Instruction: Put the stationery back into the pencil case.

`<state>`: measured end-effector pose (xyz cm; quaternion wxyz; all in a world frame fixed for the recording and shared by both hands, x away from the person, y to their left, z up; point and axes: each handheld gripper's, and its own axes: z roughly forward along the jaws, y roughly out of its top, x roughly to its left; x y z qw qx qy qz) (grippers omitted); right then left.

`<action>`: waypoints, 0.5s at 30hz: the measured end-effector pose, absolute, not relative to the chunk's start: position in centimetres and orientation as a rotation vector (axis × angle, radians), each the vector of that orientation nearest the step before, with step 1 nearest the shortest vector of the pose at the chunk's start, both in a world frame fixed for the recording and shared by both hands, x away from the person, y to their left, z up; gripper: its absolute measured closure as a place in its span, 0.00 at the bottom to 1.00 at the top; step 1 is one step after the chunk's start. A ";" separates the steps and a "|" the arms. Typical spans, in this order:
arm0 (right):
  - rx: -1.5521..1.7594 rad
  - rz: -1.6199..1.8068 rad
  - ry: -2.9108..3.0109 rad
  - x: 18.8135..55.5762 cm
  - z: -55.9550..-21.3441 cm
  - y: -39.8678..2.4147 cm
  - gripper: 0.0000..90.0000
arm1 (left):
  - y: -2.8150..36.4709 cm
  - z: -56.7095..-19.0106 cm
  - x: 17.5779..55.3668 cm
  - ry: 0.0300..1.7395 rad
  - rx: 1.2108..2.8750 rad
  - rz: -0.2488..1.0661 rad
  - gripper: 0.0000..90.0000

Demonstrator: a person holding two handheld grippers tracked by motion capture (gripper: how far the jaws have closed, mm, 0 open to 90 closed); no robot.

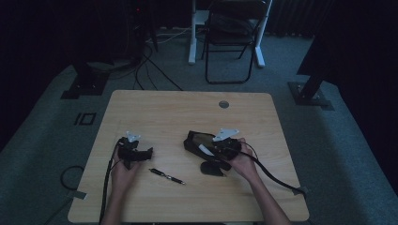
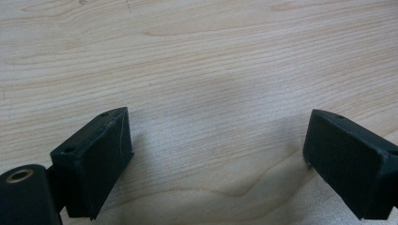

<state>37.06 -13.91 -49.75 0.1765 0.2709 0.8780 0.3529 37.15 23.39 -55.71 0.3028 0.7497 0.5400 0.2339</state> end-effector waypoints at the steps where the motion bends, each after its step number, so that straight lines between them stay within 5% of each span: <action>1: 0.770 1.005 2.481 37.0 -49.6 -13.9 0.78 | 23.4 -55.7 37.2 1.431 1.988 0.620 0.09; 15: 0.707 1.067 2.425 35.2 -47.6 -13.5 0.79 | 23.4 -55.7 37.2 1.431 1.988 0.620 0.09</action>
